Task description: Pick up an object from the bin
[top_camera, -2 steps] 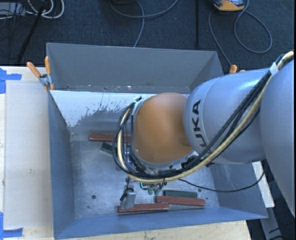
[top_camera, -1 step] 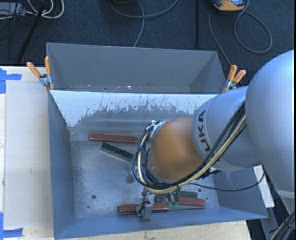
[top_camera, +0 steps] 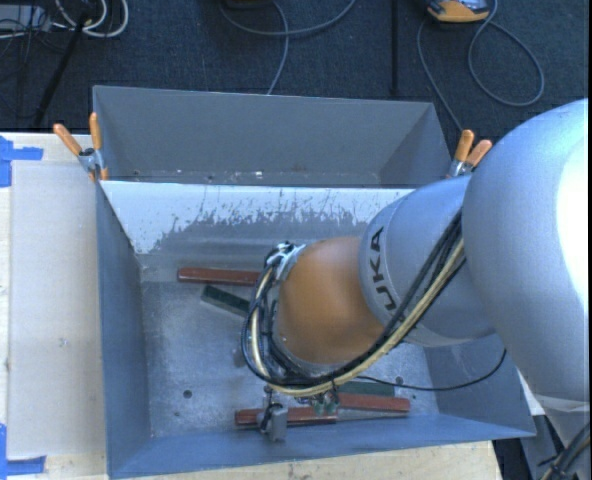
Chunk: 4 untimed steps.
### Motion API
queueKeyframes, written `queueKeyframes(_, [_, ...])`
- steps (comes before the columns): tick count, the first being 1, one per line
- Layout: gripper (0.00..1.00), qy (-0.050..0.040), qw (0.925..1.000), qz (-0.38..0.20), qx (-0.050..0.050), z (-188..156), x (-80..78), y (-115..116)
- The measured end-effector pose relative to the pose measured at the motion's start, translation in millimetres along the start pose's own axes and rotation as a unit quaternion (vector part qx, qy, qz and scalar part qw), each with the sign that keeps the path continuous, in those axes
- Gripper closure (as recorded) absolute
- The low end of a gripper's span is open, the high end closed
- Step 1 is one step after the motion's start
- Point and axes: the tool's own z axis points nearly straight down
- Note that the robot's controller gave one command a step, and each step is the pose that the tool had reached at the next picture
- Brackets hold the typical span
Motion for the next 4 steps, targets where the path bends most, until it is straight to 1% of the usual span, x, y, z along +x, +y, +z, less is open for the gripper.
queueKeyframes(1, [0.00, 0.0066, 0.9997, -0.026, -0.001, -5.7, -1.0, -6.5])
queueKeyframes(2, [0.00, -0.0005, 0.9973, -0.073, 0.000, -2.6, -2.1, 11.9])
queueKeyframes(3, [0.00, 0.0017, 0.9958, -0.091, -0.001, -7.9, 6.4, -18.9])
queueKeyframes(4, [0.00, 0.0031, 0.9915, -0.130, -0.001, 1.1, -3.0, -1.3])
